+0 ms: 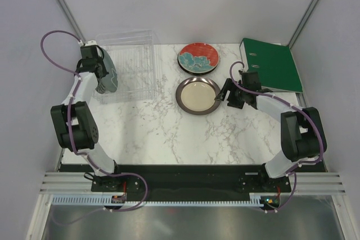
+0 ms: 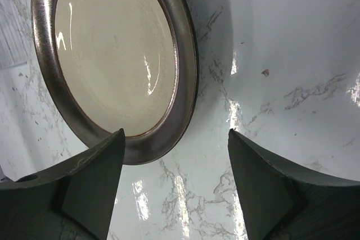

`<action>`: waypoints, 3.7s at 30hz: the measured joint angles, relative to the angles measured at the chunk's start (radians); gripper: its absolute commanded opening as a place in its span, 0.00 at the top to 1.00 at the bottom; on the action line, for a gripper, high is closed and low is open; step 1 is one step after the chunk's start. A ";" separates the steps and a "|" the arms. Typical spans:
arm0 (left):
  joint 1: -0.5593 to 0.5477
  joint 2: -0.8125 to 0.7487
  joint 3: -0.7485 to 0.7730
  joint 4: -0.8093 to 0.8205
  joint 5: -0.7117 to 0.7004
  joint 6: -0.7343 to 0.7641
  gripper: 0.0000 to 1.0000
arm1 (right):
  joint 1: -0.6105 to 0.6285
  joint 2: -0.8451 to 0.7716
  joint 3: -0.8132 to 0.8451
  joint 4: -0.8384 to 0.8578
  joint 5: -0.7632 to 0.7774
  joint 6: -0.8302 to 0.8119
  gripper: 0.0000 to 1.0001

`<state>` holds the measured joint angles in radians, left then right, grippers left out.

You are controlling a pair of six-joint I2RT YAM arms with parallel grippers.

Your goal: Unload the plates from the dish rack

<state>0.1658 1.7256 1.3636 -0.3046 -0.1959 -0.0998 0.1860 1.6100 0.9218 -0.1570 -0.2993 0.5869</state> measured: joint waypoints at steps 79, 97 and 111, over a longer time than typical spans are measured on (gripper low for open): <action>-0.414 -0.463 -0.389 0.210 0.660 -0.598 0.98 | 0.174 0.344 0.164 1.094 -0.532 0.639 1.00; -0.436 -0.486 -0.362 0.164 0.431 -0.446 0.28 | 0.073 0.086 0.016 0.754 -0.420 0.456 1.00; -0.382 -0.560 -0.278 0.114 -0.115 -0.153 0.23 | -0.024 0.035 0.015 0.369 -0.245 0.227 1.00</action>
<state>-0.2161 1.1652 1.0855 -0.1905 -0.3107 -0.2523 0.1619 1.6455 0.9367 0.2115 -0.5442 0.8143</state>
